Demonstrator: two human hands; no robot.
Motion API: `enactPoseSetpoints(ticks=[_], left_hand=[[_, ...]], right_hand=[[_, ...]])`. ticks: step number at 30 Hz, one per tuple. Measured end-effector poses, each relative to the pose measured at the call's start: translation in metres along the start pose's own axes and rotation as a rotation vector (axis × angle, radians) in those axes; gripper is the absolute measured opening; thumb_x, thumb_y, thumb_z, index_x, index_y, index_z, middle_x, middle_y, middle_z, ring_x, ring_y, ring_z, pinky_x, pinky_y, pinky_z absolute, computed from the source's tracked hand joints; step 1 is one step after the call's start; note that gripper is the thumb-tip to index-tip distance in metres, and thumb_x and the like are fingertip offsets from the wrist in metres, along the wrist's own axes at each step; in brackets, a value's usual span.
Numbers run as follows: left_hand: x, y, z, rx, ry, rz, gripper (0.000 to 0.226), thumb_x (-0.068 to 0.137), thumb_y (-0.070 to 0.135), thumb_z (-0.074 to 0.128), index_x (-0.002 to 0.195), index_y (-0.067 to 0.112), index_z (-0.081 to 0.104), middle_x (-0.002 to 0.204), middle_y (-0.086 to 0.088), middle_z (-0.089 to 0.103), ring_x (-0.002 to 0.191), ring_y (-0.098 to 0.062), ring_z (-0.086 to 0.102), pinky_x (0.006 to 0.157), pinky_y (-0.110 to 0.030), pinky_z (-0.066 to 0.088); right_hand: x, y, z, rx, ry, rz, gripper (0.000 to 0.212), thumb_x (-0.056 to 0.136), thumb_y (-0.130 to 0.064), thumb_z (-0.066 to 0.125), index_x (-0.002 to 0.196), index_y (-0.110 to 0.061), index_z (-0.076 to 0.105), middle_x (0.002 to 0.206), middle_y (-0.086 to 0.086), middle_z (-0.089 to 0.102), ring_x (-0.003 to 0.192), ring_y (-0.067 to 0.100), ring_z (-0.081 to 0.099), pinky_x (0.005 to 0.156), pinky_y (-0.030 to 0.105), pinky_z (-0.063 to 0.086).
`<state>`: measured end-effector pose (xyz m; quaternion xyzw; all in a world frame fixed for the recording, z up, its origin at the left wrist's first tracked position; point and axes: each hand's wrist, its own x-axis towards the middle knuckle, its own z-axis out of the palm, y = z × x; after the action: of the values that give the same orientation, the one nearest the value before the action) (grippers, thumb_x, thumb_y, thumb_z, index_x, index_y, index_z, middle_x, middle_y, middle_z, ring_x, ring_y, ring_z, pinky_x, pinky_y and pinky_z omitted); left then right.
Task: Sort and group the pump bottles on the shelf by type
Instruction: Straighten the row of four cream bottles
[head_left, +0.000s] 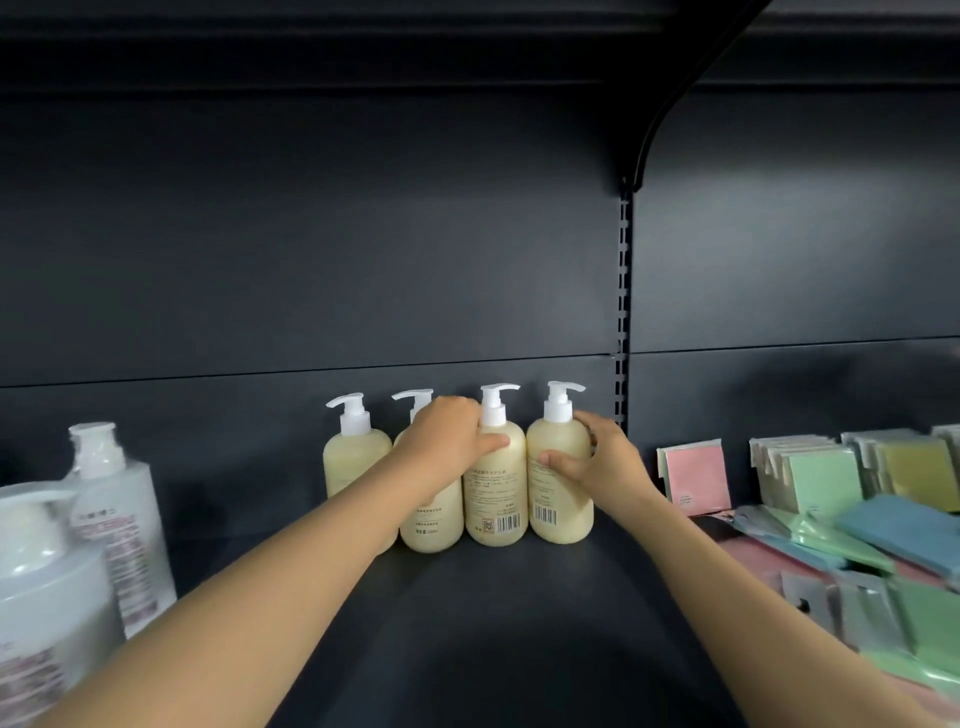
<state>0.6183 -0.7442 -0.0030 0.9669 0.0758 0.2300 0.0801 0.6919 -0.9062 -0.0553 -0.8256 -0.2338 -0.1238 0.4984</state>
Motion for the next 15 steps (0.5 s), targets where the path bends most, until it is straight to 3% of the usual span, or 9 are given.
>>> enactPoseSetpoints(ticks=[2, 4, 6, 8, 11, 13, 15], left_hand=[[0.001, -0.001, 0.002, -0.112, 0.053, -0.045, 0.039, 0.086, 0.042, 0.058, 0.066, 0.013, 0.041, 0.063, 0.005, 0.040, 0.070, -0.017, 0.044, 0.048, -0.024, 0.023], [0.005, 0.000, 0.005, -0.182, 0.093, -0.077, 0.036, 0.085, 0.044, 0.059, 0.082, 0.008, 0.051, 0.071, 0.001, 0.050, 0.074, -0.018, 0.049, 0.050, -0.023, 0.025], [0.008, 0.003, 0.010, -0.214, 0.135, -0.094, 0.043, 0.083, 0.046, 0.059, 0.092, 0.005, 0.056, 0.085, -0.007, 0.061, 0.083, -0.022, 0.056, 0.057, -0.025, 0.031], [0.012, 0.006, 0.017, -0.221, 0.189, -0.103, 0.045, 0.082, 0.050, 0.059, 0.088, 0.005, 0.055, 0.091, -0.010, 0.064, 0.086, -0.023, 0.059, 0.062, -0.026, 0.033], [0.016, 0.010, 0.021, -0.195, 0.241, -0.142, 0.045, 0.080, 0.052, 0.061, 0.083, 0.009, 0.048, 0.089, -0.007, 0.063, 0.080, -0.022, 0.056, 0.062, -0.028, 0.036], [0.022, 0.011, 0.020, -0.185, 0.229, -0.169, 0.040, 0.080, 0.047, 0.062, 0.082, 0.010, 0.046, 0.088, -0.006, 0.061, 0.077, -0.021, 0.052, 0.061, -0.029, 0.036], [0.028, 0.010, 0.016, -0.156, 0.164, -0.177, 0.037, 0.079, 0.042, 0.065, 0.082, 0.011, 0.046, 0.085, -0.004, 0.056, 0.078, -0.022, 0.052, 0.060, -0.029, 0.035]], right_hand=[[0.000, -0.001, -0.001, 0.098, -0.033, 0.038, 0.052, 0.074, -0.028, 0.077, 0.120, -0.024, 0.053, 0.112, -0.002, 0.058, 0.099, 0.018, 0.060, 0.088, 0.037, 0.051], [-0.001, 0.001, -0.004, 0.294, -0.105, 0.095, 0.046, 0.080, -0.025, 0.072, 0.121, -0.023, 0.052, 0.108, -0.004, 0.062, 0.098, 0.014, 0.061, 0.088, 0.036, 0.052], [-0.001, 0.008, -0.006, 0.423, -0.146, 0.154, 0.051, 0.083, -0.026, 0.067, 0.131, -0.022, 0.049, 0.116, -0.003, 0.062, 0.106, 0.015, 0.060, 0.092, 0.037, 0.049], [0.001, 0.013, -0.008, 0.445, -0.157, 0.170, 0.055, 0.084, -0.025, 0.066, 0.136, -0.024, 0.046, 0.121, -0.002, 0.061, 0.110, 0.017, 0.059, 0.091, 0.039, 0.050], [0.001, 0.016, -0.007, 0.434, -0.138, 0.148, 0.054, 0.084, -0.022, 0.068, 0.134, -0.019, 0.048, 0.114, -0.002, 0.062, 0.102, 0.012, 0.060, 0.078, 0.027, 0.051], [0.001, 0.016, -0.005, 0.421, -0.089, 0.126, 0.049, 0.083, -0.021, 0.070, 0.128, -0.017, 0.050, 0.106, -0.006, 0.061, 0.093, 0.004, 0.059, 0.070, 0.020, 0.048], [0.002, 0.016, -0.003, 0.392, -0.036, 0.109, 0.052, 0.080, -0.023, 0.072, 0.126, -0.017, 0.050, 0.109, -0.004, 0.060, 0.092, 0.005, 0.058, 0.071, 0.021, 0.047]])
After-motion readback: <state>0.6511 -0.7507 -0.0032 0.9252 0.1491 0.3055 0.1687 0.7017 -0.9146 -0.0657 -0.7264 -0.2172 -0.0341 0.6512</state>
